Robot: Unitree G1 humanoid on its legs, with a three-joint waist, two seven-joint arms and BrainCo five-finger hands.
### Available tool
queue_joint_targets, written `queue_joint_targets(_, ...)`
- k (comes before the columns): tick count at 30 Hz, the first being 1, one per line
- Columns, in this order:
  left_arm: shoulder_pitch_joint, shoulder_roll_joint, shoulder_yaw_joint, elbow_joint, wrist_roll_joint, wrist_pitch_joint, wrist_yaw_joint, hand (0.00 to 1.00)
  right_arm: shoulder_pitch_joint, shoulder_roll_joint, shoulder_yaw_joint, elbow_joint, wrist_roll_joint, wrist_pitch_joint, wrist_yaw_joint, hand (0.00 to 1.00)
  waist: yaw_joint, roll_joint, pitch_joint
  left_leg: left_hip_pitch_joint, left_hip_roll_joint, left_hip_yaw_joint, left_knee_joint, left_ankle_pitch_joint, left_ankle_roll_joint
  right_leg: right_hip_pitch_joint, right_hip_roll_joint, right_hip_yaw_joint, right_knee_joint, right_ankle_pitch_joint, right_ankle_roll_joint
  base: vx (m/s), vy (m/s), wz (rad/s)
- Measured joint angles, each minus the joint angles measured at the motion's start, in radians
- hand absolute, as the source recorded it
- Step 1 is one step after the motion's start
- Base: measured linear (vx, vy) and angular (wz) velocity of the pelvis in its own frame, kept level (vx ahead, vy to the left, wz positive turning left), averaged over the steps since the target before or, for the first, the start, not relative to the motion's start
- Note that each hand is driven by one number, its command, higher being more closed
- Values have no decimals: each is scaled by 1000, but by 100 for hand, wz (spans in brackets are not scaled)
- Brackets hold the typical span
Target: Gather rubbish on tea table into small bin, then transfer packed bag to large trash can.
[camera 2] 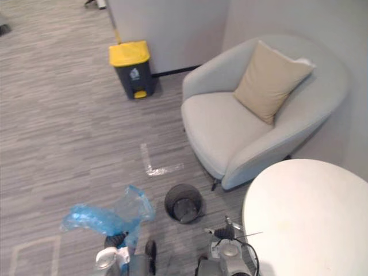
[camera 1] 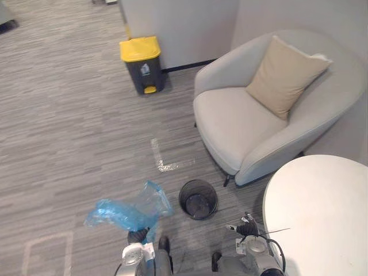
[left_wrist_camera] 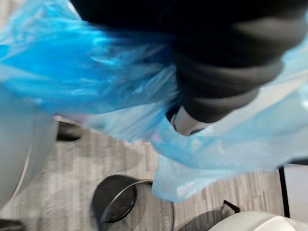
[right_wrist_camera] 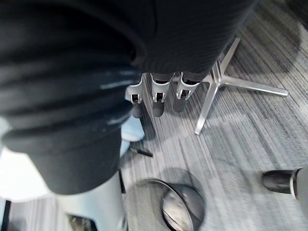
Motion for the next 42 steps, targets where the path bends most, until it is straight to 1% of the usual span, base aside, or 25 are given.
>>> queue_joint_targets(2, -2, 3, -5, 5, 0, 0, -2, 100, 3, 8, -17, 0, 0, 1, -4, 0, -13, -13, 10, 2, 14, 29, -41, 9, 0, -5, -11, -48, -19, 16, -27, -222, -43, 74)
queue_joint_targets(3, -14, 3, -7, 11, 1, 0, -6, 100, -2, 23, -38, -1, 0, 2, -11, 0, -23, -31, 21, -8, 9, 80, 31, -9, 24, -6, -43, -74, -24, 25, -37, -259, -17, 80)
queue_joint_targets(4, -11, 3, -10, 11, 2, 0, -8, 100, -4, 22, -44, -3, 0, 2, -16, 0, -26, -48, 29, -6, -3, 105, 92, -30, 44, -7, -63, -84, -30, 32, -37, -276, 16, 85)
queue_joint_targets(5, -7, 0, -21, 11, 2, 0, -14, 100, -1, 14, -48, -6, 0, 2, -21, 0, -32, -59, 35, -4, -12, 140, 195, -102, 53, -12, -91, -106, -51, 53, -29, -215, 35, 59)
queue_joint_targets(6, -7, 0, -25, 11, 2, 0, -18, 100, 0, 11, -48, -6, 0, 2, -22, 0, -33, -59, 35, -2, -11, 151, 215, -124, 52, -13, -97, -113, -58, 61, -26, -234, 113, 73)
queue_joint_targets(7, -13, 1, -47, 14, 2, 0, -26, 100, 3, 1, -51, -5, 0, 3, -24, 0, -33, -46, 28, 7, 4, 189, 281, -217, 52, -36, -116, -140, -79, 96, -9, -132, 147, 47)
queue_joint_targets(10, -22, 2, -56, 16, 2, 0, -28, 100, 18, 5, -59, -5, -1, 5, -24, 0, -36, -23, 22, 54, 45, 273, 270, -295, 39, -32, -123, -184, -109, 129, 30, -140, 244, 54)
queue_joint_targets(11, -24, 7, -61, 18, 2, 1, -29, 100, 17, 8, -72, 1, -1, 8, -25, 0, -34, -28, 21, 66, 31, 281, 221, -303, 26, -29, -126, -192, -118, 140, 46, -82, 228, 53)
queue_joint_targets(13, -24, 62, -101, 28, 3, 1, -30, 100, 36, 48, -76, -3, 15, 11, -25, 0, -44, -56, 4, 112, -63, 252, 67, -222, 60, 24, -169, -212, -225, 184, 68, -40, 220, 57)
queue_joint_targets(16, -31, 82, -116, 28, 3, 0, -27, 100, 36, 44, -76, 1, 16, 13, -30, 0, -46, -56, -8, 99, -107, 217, 50, -210, 81, 40, -192, -212, -255, 209, 70, -21, 164, 52)
queue_joint_targets(19, -27, 91, -114, 35, 3, 0, -26, 100, 27, 44, -76, 3, 16, 13, -31, 0, -40, -49, -6, 78, -116, 203, 72, -225, 85, 42, -195, -212, -258, 208, 71, 10, 67, 23)
queue_joint_targets(21, -11, 98, -112, 35, 3, 1, -26, 100, 21, 44, -76, 12, 16, 13, -31, 0, -32, -52, -4, 65, -117, 201, 120, -265, 95, 36, -205, -215, -210, 169, 96, 52, 29, 7)
queue_joint_targets(24, 2, 99, -115, 30, 4, 1, -27, 100, 21, 41, -75, 23, 16, 13, -33, 0, -36, -74, 2, 65, -131, 174, 206, -335, 100, 21, -258, -230, -47, 60, 97, 136, 17, 31)
queue_joint_targets(25, 3, 102, -116, 21, 5, 1, -26, 100, 21, 34, -75, 33, 15, 13, -33, 0, -36, -80, 2, 69, -136, 153, 227, -359, 101, 13, -276, -223, 33, 34, 77, 212, 28, 43)
queue_joint_targets(26, 8, 104, -117, 6, 4, 1, -25, 100, 25, 31, -75, 35, 15, 14, -33, 0, -36, -90, 12, 84, -143, 134, 237, -377, 106, -56, -292, -146, 205, 59, 34, 193, 45, 42)
queue_joint_targets(28, 19, 110, -118, -22, 4, 2, -24, 100, 40, 34, -80, 19, 15, 9, -33, 0, -44, -84, 27, 136, -133, 87, 231, -393, 119, -188, -249, -21, 458, 72, -27, 254, 34, 42)
queue_joint_targets(29, 18, 121, -118, -22, 4, 3, -24, 100, 39, 37, -77, 18, 15, 11, -31, 0, -44, -88, 26, 157, -114, 70, 232, -412, 115, -210, -191, -6, 468, 7, -1, 299, -48, 39)
queue_joint_targets(31, 5, 133, -115, -22, 3, 3, -24, 100, 39, 40, -76, 16, 16, 11, -32, 0, -46, -95, 28, 191, -104, 47, 220, -435, 109, -250, -118, -22, 407, -27, 8, 291, -80, 35)
queue_joint_targets(33, -16, 126, -115, -21, 3, 3, -24, 100, 39, 39, -79, 3, 18, 9, -33, 0, -54, -91, 29, 227, -101, 27, 195, -455, 100, -286, -61, -31, 258, -18, 14, 407, -107, 46)
queue_joint_targets(34, -27, 122, -113, -22, 3, 3, -26, 100, 37, 40, -79, 0, 18, 9, -33, 0, -61, -91, 29, 243, -103, 10, 193, -467, 84, -292, -35, -14, 185, 6, 12, 567, -177, 69)
queue_joint_targets(35, -34, 120, -113, -21, 4, 2, -27, 100, 41, 40, -81, -1, 20, 9, -31, 0, -72, -93, 27, 263, -101, -17, 195, -495, 70, -283, -13, 12, 137, 77, -8, 656, -198, 92)
queue_joint_targets(36, -34, 100, -114, -12, 4, 2, -28, 100, 33, 40, -99, -2, 17, 10, -31, 0, -82, -59, 27, 297, -73, -44, 209, -497, 55, -247, -9, -33, 159, 63, -34, 586, -169, 89)
queue_joint_targets(38, -50, 65, -112, -18, 4, 1, -38, 100, 28, 33, -116, -6, 16, 11, -31, 0, -81, -38, 29, 254, -52, -23, 329, -455, 17, -206, -3, -72, 158, 34, -56, 606, -173, 61)
queue_joint_targets(40, -44, 30, -111, -32, 3, 1, -45, 100, 48, 43, -105, -44, 16, 18, -31, 0, -73, -25, 34, 141, 0, 27, 663, -291, 14, -65, 19, -90, 69, 22, -76, 659, -188, 24)
queue_joint_targets(42, -24, 18, -111, -60, 3, 1, -47, 100, 47, 48, -100, -55, 17, 18, -32, 0, -51, -28, 35, 90, 59, 119, 838, -321, 22, 60, 42, -58, -18, 20, -80, 492, -84, -38)
